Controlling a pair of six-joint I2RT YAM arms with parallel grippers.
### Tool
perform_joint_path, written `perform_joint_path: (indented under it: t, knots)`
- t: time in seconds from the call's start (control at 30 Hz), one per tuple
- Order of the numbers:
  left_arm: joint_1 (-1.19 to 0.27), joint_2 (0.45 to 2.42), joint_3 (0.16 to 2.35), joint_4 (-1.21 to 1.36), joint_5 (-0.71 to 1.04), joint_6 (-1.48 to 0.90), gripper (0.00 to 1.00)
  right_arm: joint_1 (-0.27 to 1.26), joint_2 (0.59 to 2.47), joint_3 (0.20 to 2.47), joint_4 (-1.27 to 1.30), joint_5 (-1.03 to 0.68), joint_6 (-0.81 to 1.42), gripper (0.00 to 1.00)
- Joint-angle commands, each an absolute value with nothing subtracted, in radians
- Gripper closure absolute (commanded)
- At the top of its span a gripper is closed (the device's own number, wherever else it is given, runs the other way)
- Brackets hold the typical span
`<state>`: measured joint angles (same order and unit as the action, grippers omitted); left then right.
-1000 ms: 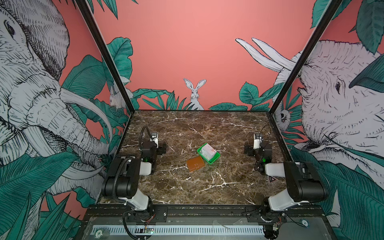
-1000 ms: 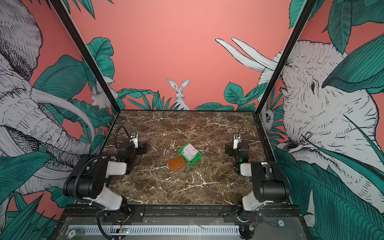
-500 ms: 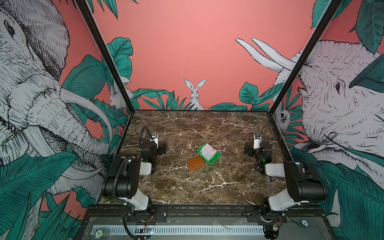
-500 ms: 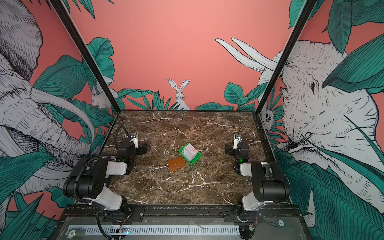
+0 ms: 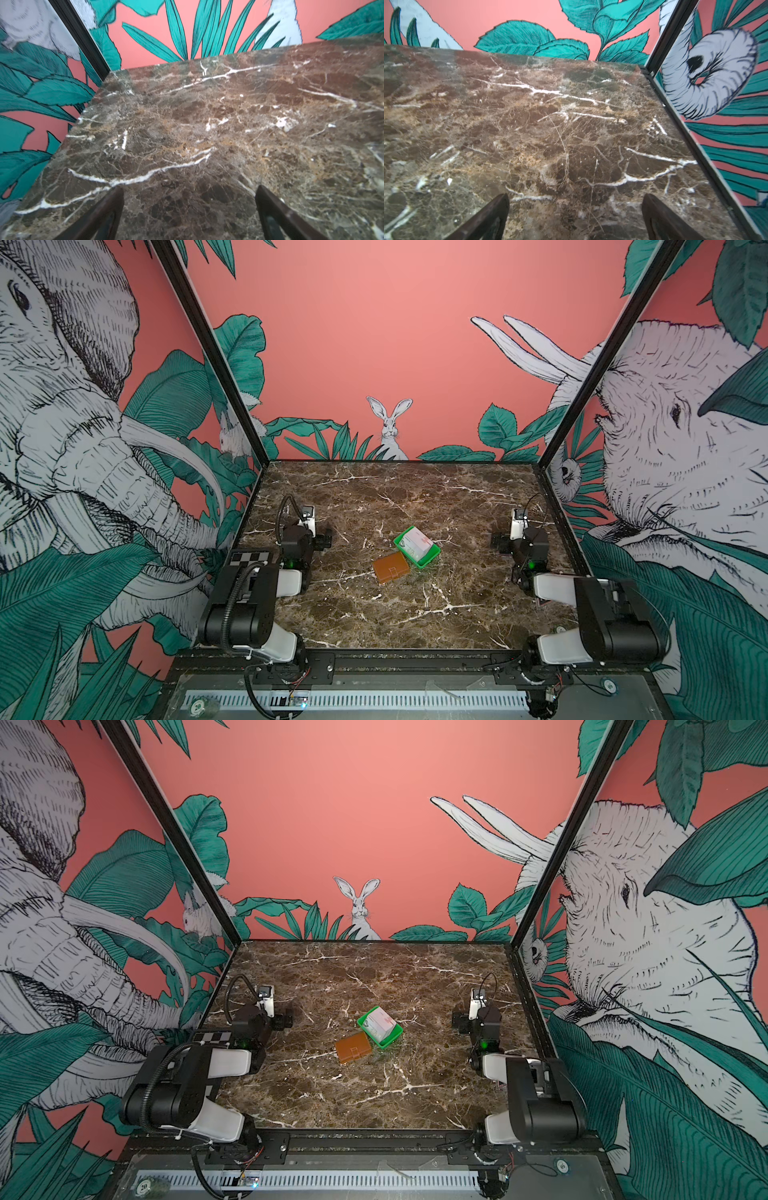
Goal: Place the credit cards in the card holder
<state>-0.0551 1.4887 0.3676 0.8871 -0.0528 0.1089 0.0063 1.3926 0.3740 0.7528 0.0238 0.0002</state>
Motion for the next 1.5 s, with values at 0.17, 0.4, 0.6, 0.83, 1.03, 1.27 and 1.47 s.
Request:
perform_joint_path:
  t: [0.17, 0.4, 0.6, 0.83, 1.03, 1.27, 1.47]
  knots:
    - [-0.052, 1.381, 0.423, 0.691, -0.099, 0.083, 0.01, 0.004, 1.284, 0.415, 0.596, 0.084, 0.043, 0.02]
    - [-0.052, 1.23, 0.448, 0.521, -0.12, 0.013, 0.01, 0.003, 1.148, 0.512, 0.362, 0.139, 0.093, 0.02]
    - [-0.068, 1.159, 0.513, 0.334, -0.128, -0.111, 0.01, 0.003, 1.093, 0.636, 0.103, 0.104, 0.221, 0.02]
    - [-0.108, 1.078, 0.569, 0.122, -0.034, -0.237, 0.01, 0.003, 1.074, 0.755, -0.157, 0.049, 0.325, 0.02]
    - [-0.169, 1.064, 0.602, 0.005, 0.026, -0.291, 0.01, 0.003, 1.091, 0.818, -0.3, -0.02, 0.341, 0.02]
    - [-0.212, 0.984, 0.569, -0.025, 0.089, -0.35, 0.01, 0.005, 1.071, 0.795, -0.31, -0.203, 0.309, 0.02]
    - [-0.243, 0.93, 0.547, -0.077, 0.149, -0.382, 0.01, 0.022, 1.044, 0.796, -0.364, -0.18, 0.335, 0.02]
